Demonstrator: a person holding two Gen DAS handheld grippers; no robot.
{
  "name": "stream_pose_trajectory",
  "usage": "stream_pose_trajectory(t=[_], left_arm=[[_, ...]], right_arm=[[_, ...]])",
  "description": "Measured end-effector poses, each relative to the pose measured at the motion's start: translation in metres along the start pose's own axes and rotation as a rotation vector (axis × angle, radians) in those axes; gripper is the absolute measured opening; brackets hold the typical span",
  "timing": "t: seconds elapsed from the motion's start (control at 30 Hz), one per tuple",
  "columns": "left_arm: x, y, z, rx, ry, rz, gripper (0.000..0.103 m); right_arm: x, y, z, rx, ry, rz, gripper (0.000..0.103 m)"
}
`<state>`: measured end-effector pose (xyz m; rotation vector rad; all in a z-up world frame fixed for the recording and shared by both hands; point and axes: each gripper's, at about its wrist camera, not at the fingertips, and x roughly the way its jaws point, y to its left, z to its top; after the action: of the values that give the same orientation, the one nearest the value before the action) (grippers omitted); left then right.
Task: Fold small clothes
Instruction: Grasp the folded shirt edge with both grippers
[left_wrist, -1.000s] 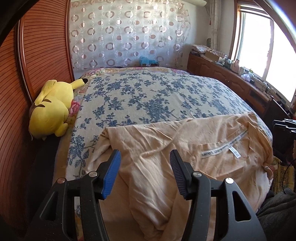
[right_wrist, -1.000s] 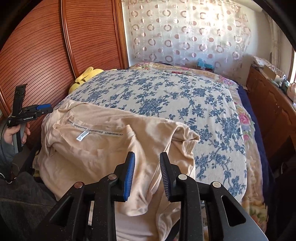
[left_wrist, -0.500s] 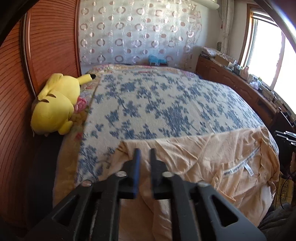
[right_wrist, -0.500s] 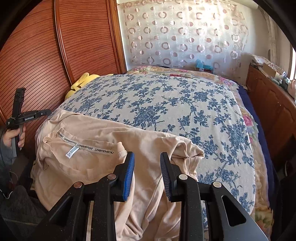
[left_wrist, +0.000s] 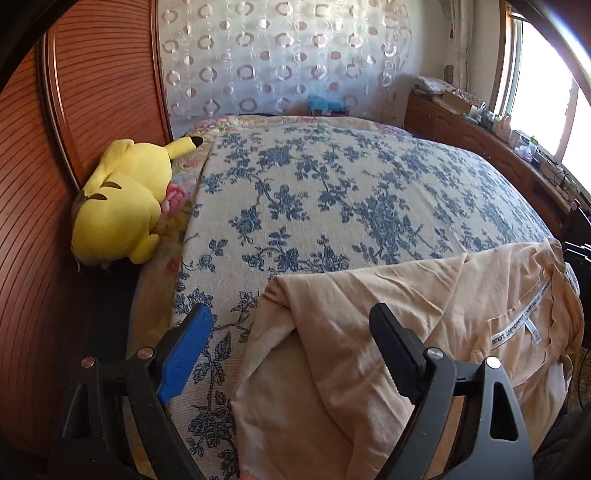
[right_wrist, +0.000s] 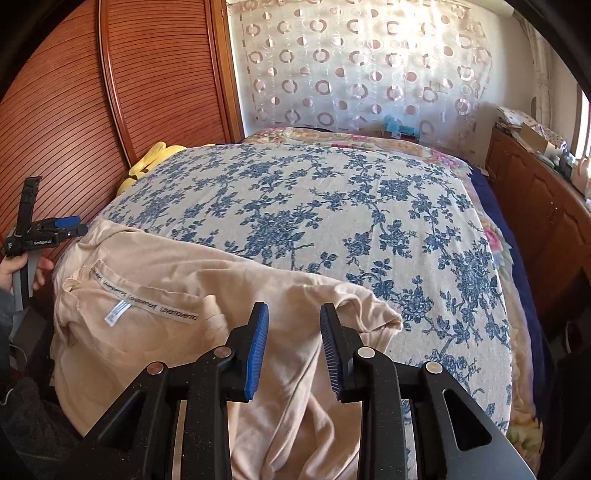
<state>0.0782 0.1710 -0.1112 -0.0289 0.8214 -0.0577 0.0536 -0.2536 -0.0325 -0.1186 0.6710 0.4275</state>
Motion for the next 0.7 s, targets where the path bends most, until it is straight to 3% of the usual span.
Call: stream_pose_trajectory(t=[0.2,0.47,0.7], left_arm=[[0.010,-0.005,0.005,0.030,0.027,-0.014,0.087],[0.029,-0.009,0.004,0.054,0.081,-0.022,0.088],[0.028,-0.008,0.002,0.042,0.059,-0.029,0.088]], right_arm=[[0.021,-0.009,0.003,-0.004,0.013,-0.085,0.058],[0.045,-0.024,0.003,0.036,0.046,-0.103,0.067],[0.052,-0.032,0.000,0.064,0.050,-0.117,0.076]])
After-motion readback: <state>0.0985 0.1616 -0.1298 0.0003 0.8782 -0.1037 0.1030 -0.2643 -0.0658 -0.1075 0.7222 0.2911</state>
